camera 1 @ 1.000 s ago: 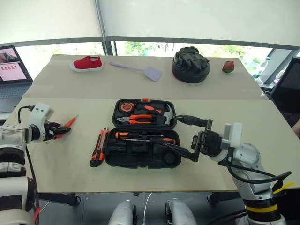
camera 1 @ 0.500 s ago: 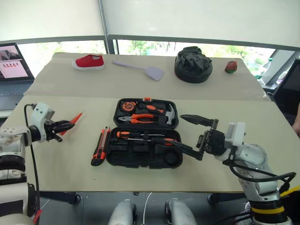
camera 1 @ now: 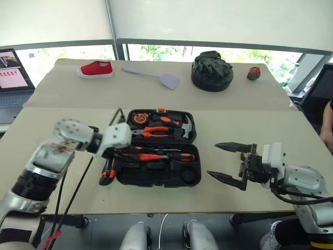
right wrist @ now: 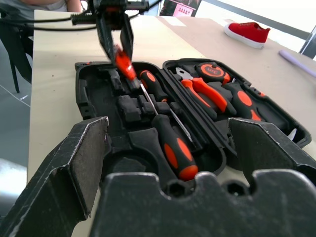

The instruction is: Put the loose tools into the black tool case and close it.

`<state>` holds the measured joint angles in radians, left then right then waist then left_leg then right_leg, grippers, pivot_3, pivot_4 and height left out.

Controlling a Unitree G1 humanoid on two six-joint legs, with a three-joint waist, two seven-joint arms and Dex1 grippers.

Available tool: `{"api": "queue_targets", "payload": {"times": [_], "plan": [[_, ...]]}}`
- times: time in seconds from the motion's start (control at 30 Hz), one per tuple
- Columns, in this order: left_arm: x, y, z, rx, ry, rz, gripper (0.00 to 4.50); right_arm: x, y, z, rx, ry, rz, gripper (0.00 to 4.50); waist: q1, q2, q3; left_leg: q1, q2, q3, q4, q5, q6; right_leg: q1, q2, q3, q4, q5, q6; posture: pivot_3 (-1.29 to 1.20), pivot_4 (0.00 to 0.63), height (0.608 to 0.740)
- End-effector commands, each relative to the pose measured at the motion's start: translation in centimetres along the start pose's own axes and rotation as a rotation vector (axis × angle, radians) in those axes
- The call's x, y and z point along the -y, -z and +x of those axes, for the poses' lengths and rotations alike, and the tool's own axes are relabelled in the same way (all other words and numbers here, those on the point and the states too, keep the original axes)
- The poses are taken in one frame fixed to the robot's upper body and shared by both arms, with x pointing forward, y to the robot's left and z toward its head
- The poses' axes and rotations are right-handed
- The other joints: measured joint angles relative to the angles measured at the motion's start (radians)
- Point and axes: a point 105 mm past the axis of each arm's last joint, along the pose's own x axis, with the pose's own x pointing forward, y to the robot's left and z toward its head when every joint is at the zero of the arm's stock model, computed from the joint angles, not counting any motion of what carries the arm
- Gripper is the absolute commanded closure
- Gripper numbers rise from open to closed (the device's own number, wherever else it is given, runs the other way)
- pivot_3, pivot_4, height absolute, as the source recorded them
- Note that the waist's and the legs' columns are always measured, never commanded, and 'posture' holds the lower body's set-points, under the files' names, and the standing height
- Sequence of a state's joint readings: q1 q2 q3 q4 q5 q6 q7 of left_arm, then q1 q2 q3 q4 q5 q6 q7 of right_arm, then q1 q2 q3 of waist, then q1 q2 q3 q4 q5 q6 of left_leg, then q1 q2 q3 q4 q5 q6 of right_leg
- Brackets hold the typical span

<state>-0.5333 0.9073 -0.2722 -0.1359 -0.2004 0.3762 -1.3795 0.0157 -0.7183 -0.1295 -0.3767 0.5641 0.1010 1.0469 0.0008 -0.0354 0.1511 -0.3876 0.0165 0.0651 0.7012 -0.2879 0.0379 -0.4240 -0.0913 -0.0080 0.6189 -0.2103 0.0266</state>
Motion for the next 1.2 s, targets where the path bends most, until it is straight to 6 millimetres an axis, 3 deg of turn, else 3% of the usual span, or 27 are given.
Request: {"api": "queue_targets", "payload": {"times": [0.03,0.3,0.83,1.0,1.2], "plan": [[-0.2,0.9,0.1,-0.065,-0.039,-0.014,4.05,0.0,-1.0,0.1,0.014,-0.011,-0.023,0.0,0.002,0.0,0.0,0.0,0.0,0.0,0.0,0.0,0.0,0.0,0.0,0.0,0.0,0.0,0.0,0.0,0.15,0.74],[-1.1,1.0,0.9,-0.111,-0.111,-0.006,4.05,-0.6,-0.8,0.6,0.007,-0.037,-0.001,0.0,0.014,0.0,0.0,-0.001,0.0,-0.001,0.002,0.0,0.0,0.001,-0.002,-0.001,-0.001,0.0,0.001,0.0,0.15,0.74],[-0.6,1.2,3.0,-0.148,-0.014,0.021,4.05,-0.7,-0.7,1.3,0.021,-0.045,0.007,0.0,0.013,0.0,0.0,-0.001,-0.001,-0.001,0.002,0.0,0.0,0.002,-0.001,-0.001,-0.001,0.0,0.001,0.0,0.15,0.74],[-0.5,2.7,2.4,-0.258,0.008,0.015,4.05,-0.8,-0.7,1.4,0.027,-0.046,0.01,0.0,0.012,0.0,0.0,0.0,-0.001,-0.001,0.002,0.0,0.0,0.002,-0.001,-0.001,0.0,0.0,0.001,0.0,0.15,0.74],[-0.6,2.9,1.8,-0.285,0.004,0.0,4.05,-0.7,-0.7,1.4,0.03,-0.04,0.009,0.0,0.001,0.0,0.0,0.001,0.0,-0.001,0.002,0.0,0.0,0.002,0.001,0.001,0.0,0.0,0.001,0.0,0.15,0.74]]}}
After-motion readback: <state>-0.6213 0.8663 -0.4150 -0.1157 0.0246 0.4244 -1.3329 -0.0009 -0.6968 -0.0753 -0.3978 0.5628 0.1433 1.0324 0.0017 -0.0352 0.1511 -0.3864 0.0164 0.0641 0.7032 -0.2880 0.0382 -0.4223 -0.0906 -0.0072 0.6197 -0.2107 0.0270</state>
